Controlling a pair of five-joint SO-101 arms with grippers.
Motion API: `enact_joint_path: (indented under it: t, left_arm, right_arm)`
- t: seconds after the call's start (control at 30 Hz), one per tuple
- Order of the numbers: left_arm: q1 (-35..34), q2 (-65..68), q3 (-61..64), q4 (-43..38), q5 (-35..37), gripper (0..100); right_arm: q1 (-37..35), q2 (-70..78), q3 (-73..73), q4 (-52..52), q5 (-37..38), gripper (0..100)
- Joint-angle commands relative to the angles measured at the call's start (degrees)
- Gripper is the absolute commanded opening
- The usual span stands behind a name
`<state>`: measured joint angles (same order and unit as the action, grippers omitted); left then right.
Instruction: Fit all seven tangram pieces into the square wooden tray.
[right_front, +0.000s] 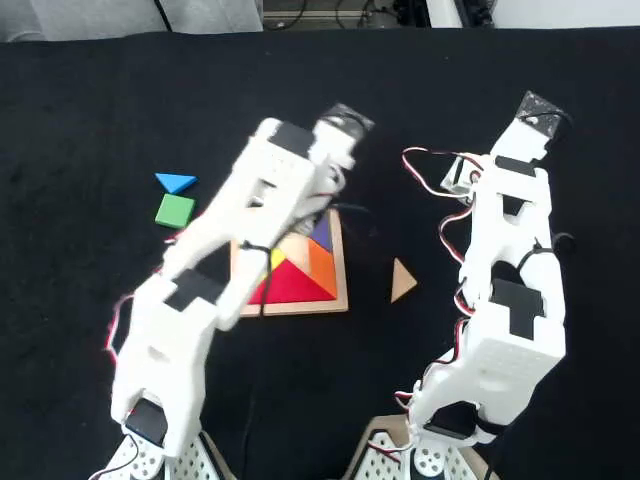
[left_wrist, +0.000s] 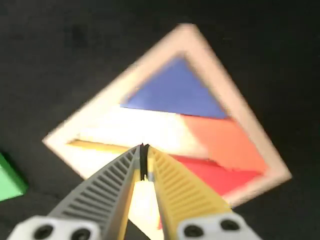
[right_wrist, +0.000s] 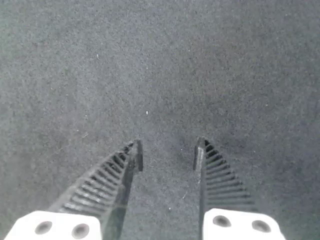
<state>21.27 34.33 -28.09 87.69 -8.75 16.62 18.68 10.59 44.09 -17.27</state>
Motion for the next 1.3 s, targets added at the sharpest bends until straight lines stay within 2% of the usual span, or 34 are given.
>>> enact_joint_path:
  t: [0.0,0.3,0.63,1.07,1.27]
  left_arm:
    - [-6.0,1.9,0.6,-4.5,-0.3,4]
    - [-5.1,3.3,0.7,-7.0,-0.3,4]
    - [-0.3,3.8,1.1,-9.9,0.1,4]
    - [-0.8,3.8,1.5,-10.5,0.2,4]
    - [-3.3,3.8,2.1,-7.7,0.3,4]
  right_arm:
    - [-0.3,-0.2,-2.4,-0.8,-0.3,18.0]
    - [-0.4,-0.2,-2.4,-1.0,-0.3,18.0]
    - [-0.4,-0.2,-2.4,-1.0,-0.3,18.0]
    - [-0.4,-0.2,-2.4,-0.9,-0.3,18.0]
    - [-0.4,-0.2,-2.4,-0.9,-0.3,18.0]
